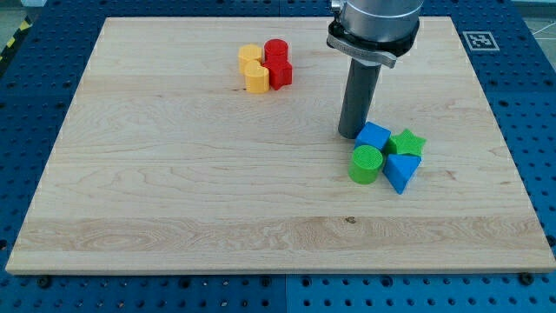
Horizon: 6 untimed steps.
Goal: Move your arm towards the red star
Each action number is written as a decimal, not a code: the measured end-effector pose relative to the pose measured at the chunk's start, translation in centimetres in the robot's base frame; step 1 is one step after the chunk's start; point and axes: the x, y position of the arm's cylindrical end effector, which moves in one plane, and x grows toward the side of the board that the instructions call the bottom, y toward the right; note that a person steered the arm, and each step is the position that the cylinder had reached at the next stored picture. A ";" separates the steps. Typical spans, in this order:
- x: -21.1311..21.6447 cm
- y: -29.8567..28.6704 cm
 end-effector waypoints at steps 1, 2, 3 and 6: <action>0.0 0.0; -2.1 -1.1; -6.4 -4.7; -6.2 -7.1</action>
